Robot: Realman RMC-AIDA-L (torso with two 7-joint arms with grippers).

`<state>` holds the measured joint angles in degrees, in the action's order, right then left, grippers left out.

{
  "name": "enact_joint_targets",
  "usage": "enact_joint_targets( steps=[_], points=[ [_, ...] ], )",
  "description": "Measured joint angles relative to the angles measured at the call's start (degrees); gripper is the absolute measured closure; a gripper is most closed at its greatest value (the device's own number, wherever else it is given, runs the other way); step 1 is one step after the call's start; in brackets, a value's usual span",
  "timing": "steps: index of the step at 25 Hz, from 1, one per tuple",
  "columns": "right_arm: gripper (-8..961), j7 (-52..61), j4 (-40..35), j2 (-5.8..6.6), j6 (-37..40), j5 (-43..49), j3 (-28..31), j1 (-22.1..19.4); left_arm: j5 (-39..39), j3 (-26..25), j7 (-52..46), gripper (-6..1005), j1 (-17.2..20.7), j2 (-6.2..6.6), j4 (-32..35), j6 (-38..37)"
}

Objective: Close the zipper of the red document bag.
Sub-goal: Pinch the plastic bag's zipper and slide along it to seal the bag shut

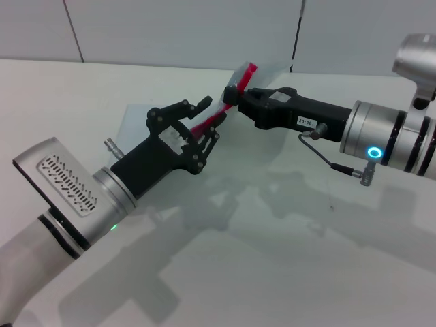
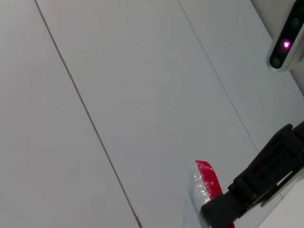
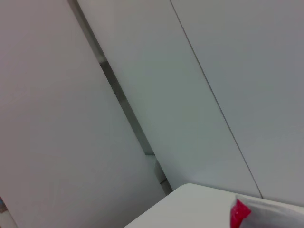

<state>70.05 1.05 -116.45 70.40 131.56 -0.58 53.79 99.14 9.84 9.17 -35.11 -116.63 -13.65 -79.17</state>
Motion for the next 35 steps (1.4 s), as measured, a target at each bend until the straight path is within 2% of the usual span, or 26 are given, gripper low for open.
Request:
enact_joint_targets(
  steps=[22,35],
  points=[
    [940,0.00,0.09,0.00,0.00,0.00,-0.06,0.00,-0.24,-1.67,1.46,860,0.73,-0.09,-1.20,0.07],
    [940,0.00,0.09,0.00,-0.02,0.01,-0.47,0.00,-2.38,-1.75,0.96,898,0.84,-0.09,-1.20,0.10]
  ],
)
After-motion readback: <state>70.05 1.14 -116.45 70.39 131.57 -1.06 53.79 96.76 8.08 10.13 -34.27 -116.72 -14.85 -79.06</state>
